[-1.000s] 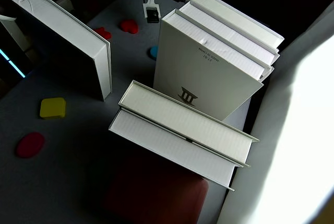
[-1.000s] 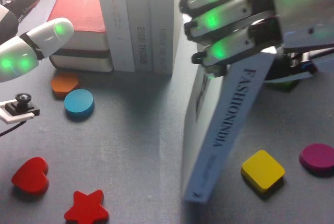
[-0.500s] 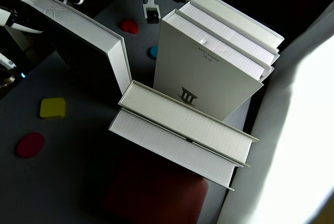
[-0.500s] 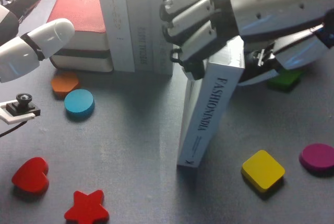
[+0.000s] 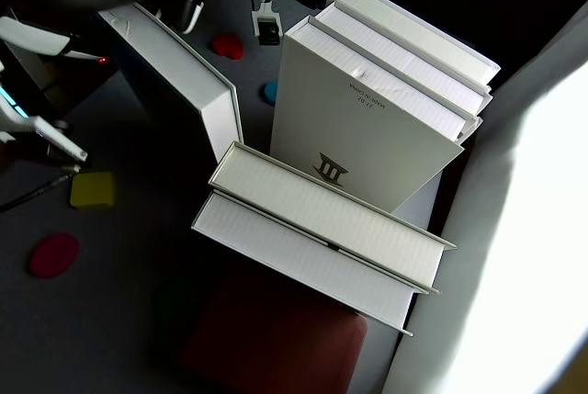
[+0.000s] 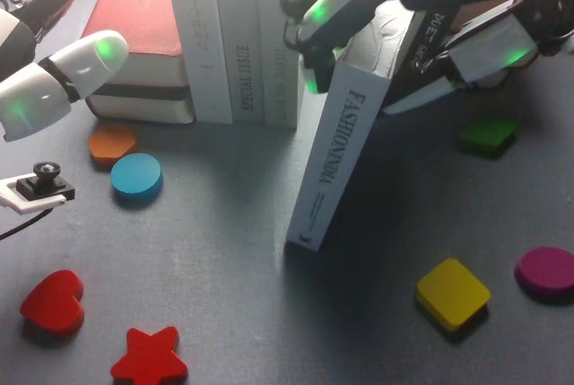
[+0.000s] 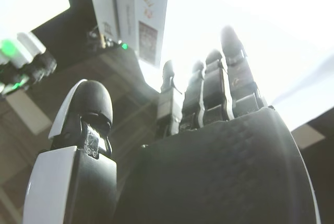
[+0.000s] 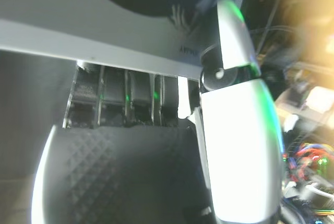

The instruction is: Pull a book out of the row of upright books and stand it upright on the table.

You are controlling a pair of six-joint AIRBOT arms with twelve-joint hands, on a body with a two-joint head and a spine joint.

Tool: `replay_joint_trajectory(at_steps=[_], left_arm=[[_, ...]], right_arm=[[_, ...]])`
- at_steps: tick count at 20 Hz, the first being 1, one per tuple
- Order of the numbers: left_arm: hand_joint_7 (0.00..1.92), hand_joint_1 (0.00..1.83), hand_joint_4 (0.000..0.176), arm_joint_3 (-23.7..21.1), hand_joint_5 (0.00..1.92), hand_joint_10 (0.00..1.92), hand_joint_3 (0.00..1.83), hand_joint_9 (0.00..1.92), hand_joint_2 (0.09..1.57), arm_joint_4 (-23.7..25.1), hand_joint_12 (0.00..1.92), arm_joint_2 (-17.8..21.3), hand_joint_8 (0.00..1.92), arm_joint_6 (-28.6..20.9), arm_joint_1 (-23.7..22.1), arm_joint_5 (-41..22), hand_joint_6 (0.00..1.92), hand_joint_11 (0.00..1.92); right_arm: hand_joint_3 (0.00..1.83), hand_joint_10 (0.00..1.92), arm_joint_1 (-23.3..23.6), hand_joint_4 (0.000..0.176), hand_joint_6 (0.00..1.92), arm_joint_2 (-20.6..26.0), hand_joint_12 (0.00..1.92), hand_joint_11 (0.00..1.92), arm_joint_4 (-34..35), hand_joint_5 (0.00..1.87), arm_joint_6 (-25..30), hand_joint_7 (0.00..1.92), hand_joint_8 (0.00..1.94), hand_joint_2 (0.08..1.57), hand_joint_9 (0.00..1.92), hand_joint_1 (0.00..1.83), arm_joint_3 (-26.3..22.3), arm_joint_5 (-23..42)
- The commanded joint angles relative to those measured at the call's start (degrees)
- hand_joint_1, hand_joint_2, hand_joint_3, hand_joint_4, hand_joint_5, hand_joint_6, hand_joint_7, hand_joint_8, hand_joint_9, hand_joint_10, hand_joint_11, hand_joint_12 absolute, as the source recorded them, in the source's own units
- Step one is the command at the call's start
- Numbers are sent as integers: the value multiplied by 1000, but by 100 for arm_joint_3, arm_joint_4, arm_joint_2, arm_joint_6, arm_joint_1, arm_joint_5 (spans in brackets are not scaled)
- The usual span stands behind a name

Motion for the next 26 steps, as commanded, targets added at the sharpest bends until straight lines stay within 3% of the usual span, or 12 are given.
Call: replay_joint_trajectory(at_steps=[1, 6, 9, 12, 15, 19, 20, 21, 23, 24, 25, 26], left_arm=[[68, 366, 26, 33, 187, 6, 0, 31, 1370, -100, 461, 1, 1, -48, -48, -710, 4, 0], [27, 303, 29, 34, 171, 0, 2, 0, 1373, -101, 303, -4, 1, -47, -47, -710, 1, 0], [52, 351, 19, 34, 195, 8, 0, 44, 1369, -111, 749, -4, 0, -47, -45, -725, 1, 0], [39, 324, 28, 33, 173, 5, 0, 43, 1370, -117, 767, -5, 0, -47, -43, -730, 2, 0], [18, 340, 47, 34, 172, 0, 2, 0, 1375, -140, 339, -8, 1, -46, -43, -735, 5, 0], [46, 314, 72, 60, 192, 7, 1, 29, 1386, -170, 501, -40, 1, -54, -41, -753, 6, 0], [51, 326, 71, 78, 201, 8, 0, 35, 1383, -175, 521, -55, 2, -64, -41, -754, 8, 0], [48, 328, 54, 106, 201, 9, 2, 39, 1389, -185, 526, -81, 0, -85, -41, -754, 7, 0], [34, 411, 50, 162, 167, 6, 0, 27, 1386, -203, 314, -126, 3, -104, -41, -757, 9, 0], [15, 449, 54, 193, 159, 0, 0, 1, 1385, -207, 249, -147, 5, -104, -42, -757, 3, 0], [15, 449, 54, 221, 159, 0, 0, 1, 1385, -216, 249, -174, 5, -104, -44, -755, 3, 0], [1, 490, 58, 271, 139, 0, 0, 0, 1378, -235, 538, -217, 0, -104, -45, -750, 19, 0]], right_arm=[[2, 1668, 8, 0, 1511, -39, 1921, 238, 577, 711, -27, 418, 1738, 1353, 216, 1114, 51, 24], [1, 1668, -79, 0, 1511, -113, 1921, 238, 782, 711, 63, 419, 1738, 1353, 216, 1113, 198, 172], [1, 1668, -79, 0, 1511, -88, 1921, 238, 849, 711, 62, 419, 1738, 1353, 216, 1114, 198, 190], [1, 1668, -102, 0, 1511, -136, 1921, 238, 914, 711, 62, 419, 1738, 1353, 216, 1114, 278, 181], [1, 1668, -263, 0, 1511, -230, 1921, 238, 1214, 711, 61, 419, 1738, 1353, 216, 1114, 479, 135], [1, 1668, -508, 0, 1511, -394, 1921, 238, 1713, 711, 55, 419, 1738, 1353, 216, 1113, 725, 252], [0, 360, -536, 0, 301, -402, 1687, 47, 1765, 141, 43, 83, 367, 1075, 42, 893, 733, 278], [0, 71, -559, 0, 59, -404, 1874, 9, 1810, 27, 34, 16, 73, 1069, 8, 886, 734, 311], [0, 2, -563, 0, 1, -408, 1669, 0, 1828, 0, 32, 0, 2, 942, 0, 641, 734, 365], [0, 0, -563, 0, 0, -405, 1352, 0, 1856, 0, 0, 0, 0, 1030, 0, 797, 734, 407], [0, 0, -563, 0, 0, -392, 1352, 0, 1898, 0, -37, 0, 0, 1030, 0, 797, 732, 444], [0, 12, -563, 0, 0, -367, 894, 0, 1948, 0, -102, 0, 0, 1287, 26, 337, 720, 479]])
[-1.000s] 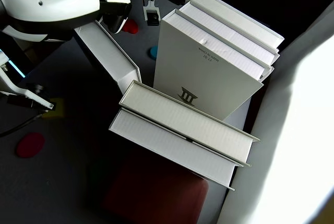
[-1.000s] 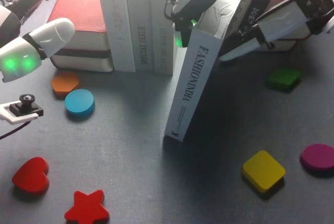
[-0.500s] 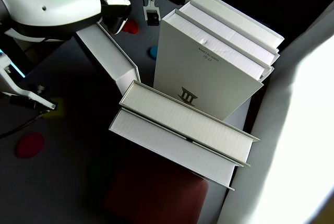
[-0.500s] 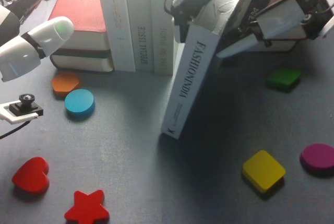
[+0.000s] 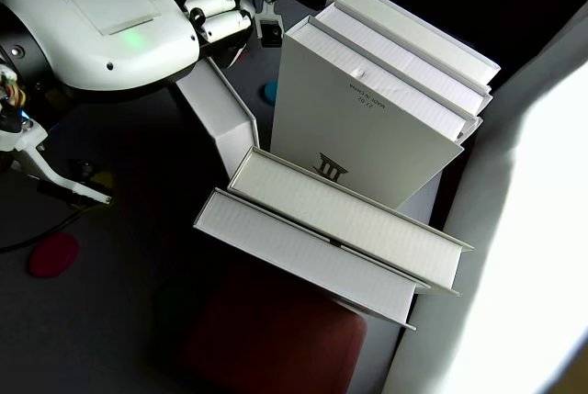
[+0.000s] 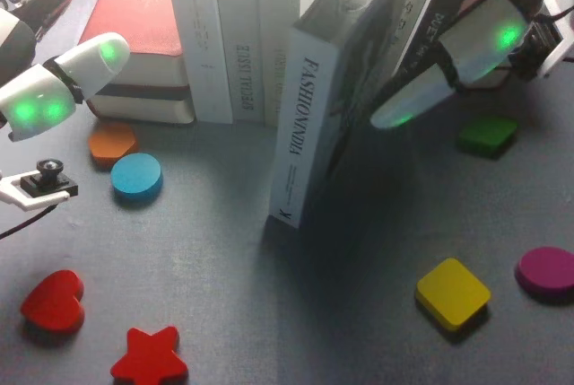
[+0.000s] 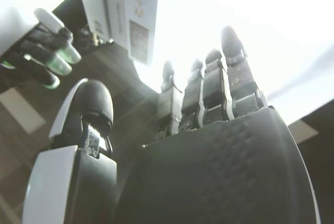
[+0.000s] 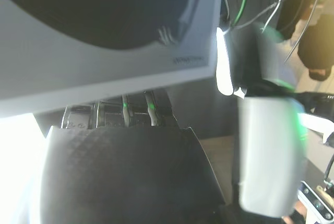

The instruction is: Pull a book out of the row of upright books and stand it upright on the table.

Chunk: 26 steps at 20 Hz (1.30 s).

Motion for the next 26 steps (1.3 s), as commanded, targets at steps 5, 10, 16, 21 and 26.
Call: replay_joint_trajectory(at_steps=[5, 10, 16, 21, 26], left_arm=[[0, 433, 46, 73, 149, 0, 0, 0, 1378, -85, 504, -73, 0, -45, -63, -666, 20, 0], [39, 437, 51, -13, 204, 4, 0, 39, 1370, -58, 386, -13, 1, -45, -60, -719, 3, 0], [82, 463, 37, -117, 225, 8, 0, 73, 1365, -43, 561, 51, 3, -38, -41, -816, 4, 0], [61, 389, 26, -294, 200, 6, 0, 37, 1354, 3, 652, 212, 4, 55, -40, -1005, 5, 0], [41, 400, 44, -488, 124, 0, 0, 0, 1387, -19, 329, 353, 9, 187, -18, -1286, 24, 0]], right_arm=[[0, 94, 37, 0, 0, 360, 1633, 0, 1313, 0, -557, 0, 0, 1380, 2, 112, -174, 308], [0, 0, -198, 136, 0, 862, 5, 0, 2615, 0, -1382, 0, 0, 1135, 0, 140, -385, 383], [0, 0, -632, 30, 0, 1216, 0, 0, 3656, 0, -1963, 0, 0, 881, 0, 393, -531, 578], [0, 0, -1228, 0, 0, 1637, 0, 0, 4715, 0, -2685, 0, 0, 918, 0, 272, -873, 1014], [0, 0, -2513, 0, 0, 1991, 0, 0, 6452, 0, -3762, 0, 0, 1096, 0, 395, -1291, 1969]])
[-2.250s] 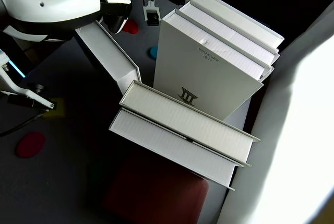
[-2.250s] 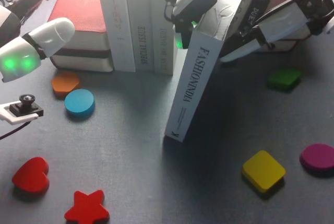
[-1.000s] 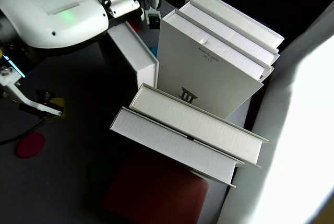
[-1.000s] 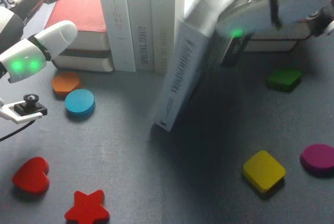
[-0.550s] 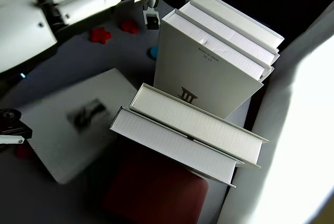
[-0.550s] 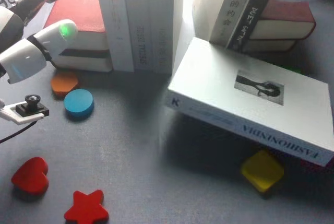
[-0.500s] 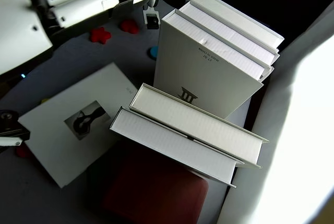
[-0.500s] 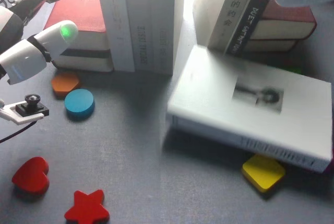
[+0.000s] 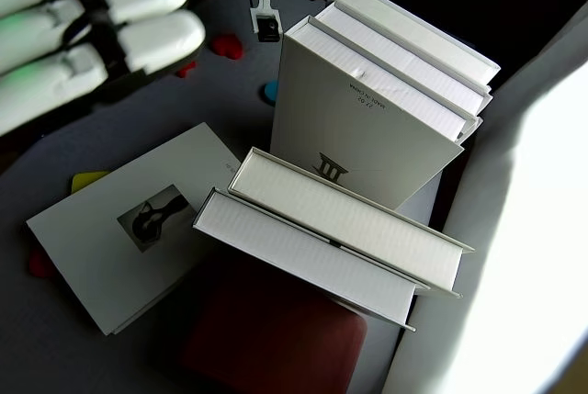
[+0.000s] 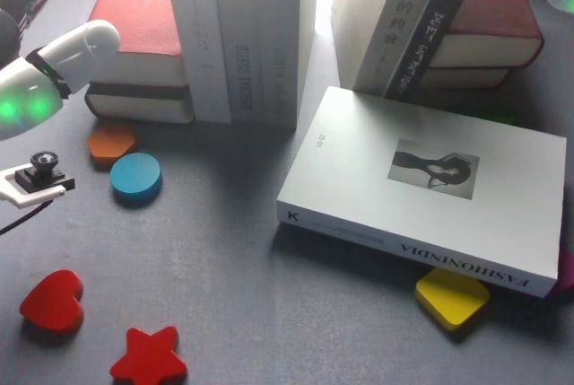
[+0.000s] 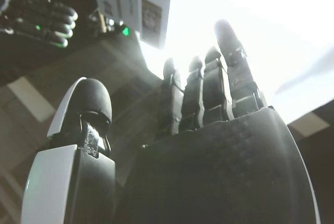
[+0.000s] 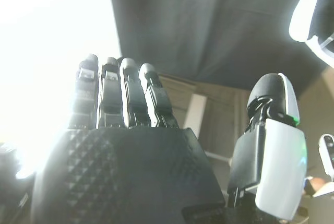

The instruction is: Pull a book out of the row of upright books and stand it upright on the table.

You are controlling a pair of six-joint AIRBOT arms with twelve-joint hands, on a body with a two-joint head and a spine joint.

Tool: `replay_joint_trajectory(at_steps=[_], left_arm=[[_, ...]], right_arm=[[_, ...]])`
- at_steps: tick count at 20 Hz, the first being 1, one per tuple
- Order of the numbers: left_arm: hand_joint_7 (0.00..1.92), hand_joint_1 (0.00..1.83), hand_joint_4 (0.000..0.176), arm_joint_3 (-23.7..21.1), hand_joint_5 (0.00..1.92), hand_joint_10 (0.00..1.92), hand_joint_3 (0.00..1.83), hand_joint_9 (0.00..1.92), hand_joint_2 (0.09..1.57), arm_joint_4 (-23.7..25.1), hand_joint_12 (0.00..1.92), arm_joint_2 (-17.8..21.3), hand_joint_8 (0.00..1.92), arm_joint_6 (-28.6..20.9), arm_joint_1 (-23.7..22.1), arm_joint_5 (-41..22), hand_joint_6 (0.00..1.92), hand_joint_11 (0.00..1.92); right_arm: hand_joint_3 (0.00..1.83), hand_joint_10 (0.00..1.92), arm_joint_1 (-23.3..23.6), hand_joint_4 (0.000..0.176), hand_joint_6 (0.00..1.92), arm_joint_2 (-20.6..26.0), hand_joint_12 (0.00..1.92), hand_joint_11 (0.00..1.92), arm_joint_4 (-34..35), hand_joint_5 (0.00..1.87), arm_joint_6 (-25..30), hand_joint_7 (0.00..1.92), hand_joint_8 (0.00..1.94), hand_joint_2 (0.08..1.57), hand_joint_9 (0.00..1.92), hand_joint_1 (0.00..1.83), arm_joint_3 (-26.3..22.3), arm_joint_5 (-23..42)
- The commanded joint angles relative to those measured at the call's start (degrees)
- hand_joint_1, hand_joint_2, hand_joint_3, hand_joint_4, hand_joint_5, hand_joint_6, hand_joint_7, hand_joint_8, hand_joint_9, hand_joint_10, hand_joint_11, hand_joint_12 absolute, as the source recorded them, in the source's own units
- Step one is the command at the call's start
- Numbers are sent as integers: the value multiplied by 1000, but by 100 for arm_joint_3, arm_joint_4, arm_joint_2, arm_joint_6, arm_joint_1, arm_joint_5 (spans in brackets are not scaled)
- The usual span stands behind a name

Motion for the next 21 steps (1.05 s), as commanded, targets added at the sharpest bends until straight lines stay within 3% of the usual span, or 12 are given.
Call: replay_joint_trajectory(at_steps=[1, 2, 3, 5, 6, 9, 10, 12, 13, 15, 17, 21], left_arm=[[58, 471, 18, -20, 124, 3, 0, 14, 1382, -106, 374, 58, 5, 15, -6, -842, 13, 0], [58, 471, 18, -60, 124, 3, 0, 14, 1382, -149, 374, 83, 5, 42, 27, -926, 13, 0], [88, 311, 51, -94, 86, 33, 0, 129, 1351, -178, 905, 103, 4, 61, 47, -991, 3, 0], [17, 375, 52, -161, 39, 8, 0, 35, 1359, -192, 818, 146, 0, 120, 51, -1082, 0, 0], [0, 399, 78, -185, 1, 0, 1, 0, 1363, -202, 501, 162, 0, 132, 52, -1133, 0, 0], [0, 421, 79, -197, 6, 12, 0, 29, 1377, -216, 590, 173, 0, 44, 53, -1254, 2, 0], [0, 397, 93, -186, 0, 12, 0, 38, 1381, -213, 551, 169, 0, -10, 54, -1288, 0, 0], [0, 376, 93, -201, 0, 24, 0, 84, 1391, -194, 724, 173, 0, -23, 56, -1305, 0, 0], [14, 358, 68, -205, 9, 24, 2, 92, 1394, -169, 738, 173, 4, -38, 55, -1309, 3, 0], [47, 327, 67, -203, 25, 23, 6, 106, 1423, -117, 747, 172, 9, -73, 55, -1318, 7, 0], [36, 271, 87, -213, 0, 11, 13, 94, 1474, -82, 453, 175, 0, -74, 32, -1323, 0, 0], [36, 228, 114, -237, 6, 5, 0, 93, 1477, -6, 260, 201, 0, -49, -16, -1324, 2, 0]], right_arm=[[0, 0, -102, 0, 0, 14, 0, 0, 596, 0, -110, 0, 0, 1158, 0, 301, -53, 840], [0, 0, -409, 0, 0, 7, 0, 0, 923, 0, -225, 0, 0, 1158, 0, 301, -92, 1069], [9, 0, -701, 0, 0, -3, 0, 0, 1227, 0, -326, 0, 0, 1256, 0, 191, -133, 1298], [24, 0, -1227, 0, 0, -32, 0, 0, 1828, 0, -550, 0, 0, 1300, 0, 161, -272, 1835], [17, 0, -1467, 0, 0, -37, 0, 0, 2076, 0, -629, 0, 0, 1300, 0, 172, -349, 2101], [20, 0, -1973, 0, 0, -49, 0, 0, 2557, 0, -787, 0, 0, 1354, 0, 184, -519, 2695], [20, 0, -2046, 0, 0, -50, 0, 0, 2610, 0, -843, 0, 0, 1375, 0, 230, -568, 2801], [12, 0, -2126, 0, 0, -40, 0, 0, 2672, 0, -1035, 0, 0, 1388, 0, 236, -694, 2971], [16, 0, -2157, 0, 0, -38, 0, 0, 2679, 0, -1106, 0, 0, 1424, 0, 265, -750, 3048], [13, 0, -2218, 0, 0, -37, 0, 0, 2682, 0, -1172, 0, 0, 1452, 0, 289, -811, 3177], [0, 0, -2288, 0, 0, 10, 15, 13, 2692, 0, -1329, 0, 0, 1428, 0, 371, -934, 3320], [0, 0, -2364, 0, 0, 1, 295, 0, 2739, 0, -1428, 0, 0, 1394, 0, 436, -1006, 3490]])
